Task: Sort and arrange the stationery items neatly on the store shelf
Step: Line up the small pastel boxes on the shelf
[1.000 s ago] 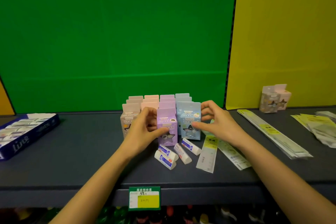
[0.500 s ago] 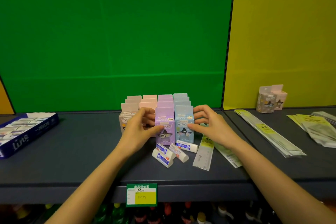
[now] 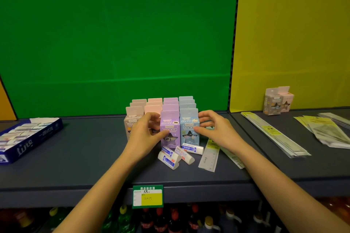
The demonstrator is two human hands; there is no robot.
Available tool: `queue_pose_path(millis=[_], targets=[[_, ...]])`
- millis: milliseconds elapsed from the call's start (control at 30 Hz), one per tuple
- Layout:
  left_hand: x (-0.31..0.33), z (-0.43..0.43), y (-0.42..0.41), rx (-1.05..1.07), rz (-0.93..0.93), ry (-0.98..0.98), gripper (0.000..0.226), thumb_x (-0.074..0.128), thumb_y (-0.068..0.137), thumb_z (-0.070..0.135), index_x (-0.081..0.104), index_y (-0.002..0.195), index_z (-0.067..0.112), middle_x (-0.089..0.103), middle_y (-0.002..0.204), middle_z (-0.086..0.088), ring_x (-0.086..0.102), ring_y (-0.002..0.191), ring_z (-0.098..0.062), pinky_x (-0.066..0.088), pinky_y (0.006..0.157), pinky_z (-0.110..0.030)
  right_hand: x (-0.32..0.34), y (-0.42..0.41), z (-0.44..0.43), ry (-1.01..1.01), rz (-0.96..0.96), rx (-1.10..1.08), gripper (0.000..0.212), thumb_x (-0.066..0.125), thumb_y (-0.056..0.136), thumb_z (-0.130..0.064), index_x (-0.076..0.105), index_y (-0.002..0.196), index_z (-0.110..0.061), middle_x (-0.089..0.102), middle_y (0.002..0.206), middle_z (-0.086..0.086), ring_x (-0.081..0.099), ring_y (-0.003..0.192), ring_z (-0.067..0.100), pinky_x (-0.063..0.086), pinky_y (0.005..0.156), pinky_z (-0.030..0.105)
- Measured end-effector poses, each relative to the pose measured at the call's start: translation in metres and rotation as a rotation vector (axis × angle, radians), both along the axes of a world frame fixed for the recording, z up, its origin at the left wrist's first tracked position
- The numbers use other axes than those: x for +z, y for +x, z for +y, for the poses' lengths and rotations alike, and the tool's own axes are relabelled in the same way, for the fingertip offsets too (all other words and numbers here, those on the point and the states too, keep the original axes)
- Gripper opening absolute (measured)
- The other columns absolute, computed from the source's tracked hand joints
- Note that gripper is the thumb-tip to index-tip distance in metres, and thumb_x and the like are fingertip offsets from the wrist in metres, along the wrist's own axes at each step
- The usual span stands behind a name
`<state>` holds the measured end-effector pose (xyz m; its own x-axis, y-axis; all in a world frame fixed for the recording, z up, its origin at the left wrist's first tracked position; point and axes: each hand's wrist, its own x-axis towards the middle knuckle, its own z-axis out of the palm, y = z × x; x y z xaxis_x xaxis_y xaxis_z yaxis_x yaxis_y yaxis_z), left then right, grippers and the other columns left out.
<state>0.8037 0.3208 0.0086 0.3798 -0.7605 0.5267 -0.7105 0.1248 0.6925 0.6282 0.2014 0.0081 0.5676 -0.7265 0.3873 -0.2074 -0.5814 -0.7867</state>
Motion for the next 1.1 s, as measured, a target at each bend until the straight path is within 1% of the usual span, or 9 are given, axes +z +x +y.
queue_pose_path(millis=[67,200,333,467,533,667,800,933,1100], targets=[[0.0,0.003,-0.001,0.042,-0.024,0.002,0.044,0.072,0.076,0.014,0.051,0.114,0.01,0.059,0.097,0.003,0.059,0.085,-0.014,0.05,0.071,-0.014,0.0,-0.004,0.0,-0.022,0.012,-0.024,0.043,0.07,0.079,-0.02,0.053,0.119,-0.015,0.059,0.11,-0.002,0.06,0.099,0.014,0.048,0.083,0.024],[0.007,0.016,-0.016,0.258,-0.28,-0.167,0.029,0.065,0.082,0.021,0.054,0.109,0.017,0.055,0.101,0.012,0.056,0.084,-0.015,0.049,0.072,-0.033,0.004,-0.028,-0.001,-0.11,0.038,-0.08,0.031,0.066,0.082,-0.02,0.06,0.112,-0.015,0.062,0.106,-0.005,0.061,0.095,0.009,0.044,0.075,0.012],[0.028,0.013,-0.046,0.064,-0.413,-0.172,0.008,0.06,0.085,0.019,0.058,0.092,0.02,0.059,0.084,0.012,0.057,0.073,-0.011,0.047,0.065,-0.027,0.011,-0.07,-0.008,-0.147,0.105,-0.121,0.017,0.062,0.085,-0.02,0.067,0.101,-0.017,0.068,0.098,-0.005,0.062,0.092,0.006,0.046,0.074,0.01],[0.041,-0.021,-0.083,-0.133,-0.495,-0.035,0.013,0.057,0.086,0.03,0.059,0.094,0.021,0.06,0.08,0.011,0.059,0.074,-0.011,0.053,0.07,-0.035,0.014,-0.118,-0.027,-0.151,0.11,-0.225,0.013,0.063,0.084,-0.015,0.069,0.096,-0.015,0.068,0.092,-0.003,0.061,0.085,0.008,0.044,0.068,0.002],[0.043,-0.046,-0.104,-0.196,-0.489,0.006,0.021,0.057,0.082,0.036,0.059,0.094,0.019,0.062,0.08,0.008,0.06,0.074,-0.014,0.053,0.071,-0.039,0.014,-0.143,-0.043,-0.142,0.111,-0.274,0.013,0.064,0.083,-0.014,0.069,0.095,-0.015,0.068,0.089,-0.003,0.061,0.083,0.01,0.043,0.066,0.0],[0.042,-0.108,-0.144,-0.253,-0.43,0.09,0.021,0.063,0.083,0.03,0.057,0.099,0.017,0.06,0.085,0.008,0.055,0.074,-0.013,0.051,0.077,-0.041,0.016,-0.19,-0.087,-0.104,0.092,-0.353,0.013,0.064,0.082,-0.011,0.067,0.094,-0.015,0.067,0.087,0.001,0.061,0.083,0.016,0.043,0.066,0.011],[0.043,-0.173,-0.185,-0.24,-0.366,0.194,0.04,0.064,0.082,0.032,0.051,0.115,0.012,0.061,0.109,-0.001,0.059,0.088,-0.021,0.05,0.086,-0.044,0.022,-0.228,-0.143,-0.111,0.123,-0.402,0.022,0.065,0.081,-0.01,0.062,0.103,-0.01,0.066,0.099,0.01,0.056,0.081,0.015,0.04,0.062,0.011],[0.044,-0.234,-0.224,-0.21,-0.321,0.294,0.07,0.068,0.079,0.034,0.034,0.135,0.009,0.047,0.139,-0.009,0.052,0.118,-0.026,0.044,0.095,-0.036,0.032,-0.249,-0.2,-0.095,0.18,-0.383,0.044,0.066,0.081,-0.01,0.05,0.122,-0.006,0.056,0.119,0.013,0.05,0.093,0.017,0.043,0.077,0.029],[0.039,-0.294,-0.254,-0.168,-0.122,0.317,0.091,0.076,0.073,0.023,0.019,0.142,0.006,0.033,0.149,-0.013,0.039,0.132,-0.029,0.04,0.102,-0.038,0.04,-0.252,-0.254,-0.134,0.244,-0.339,0.063,0.068,0.079,-0.011,0.037,0.134,-0.007,0.042,0.136,0.012,0.046,0.115,0.023,0.042,0.095,0.035]])
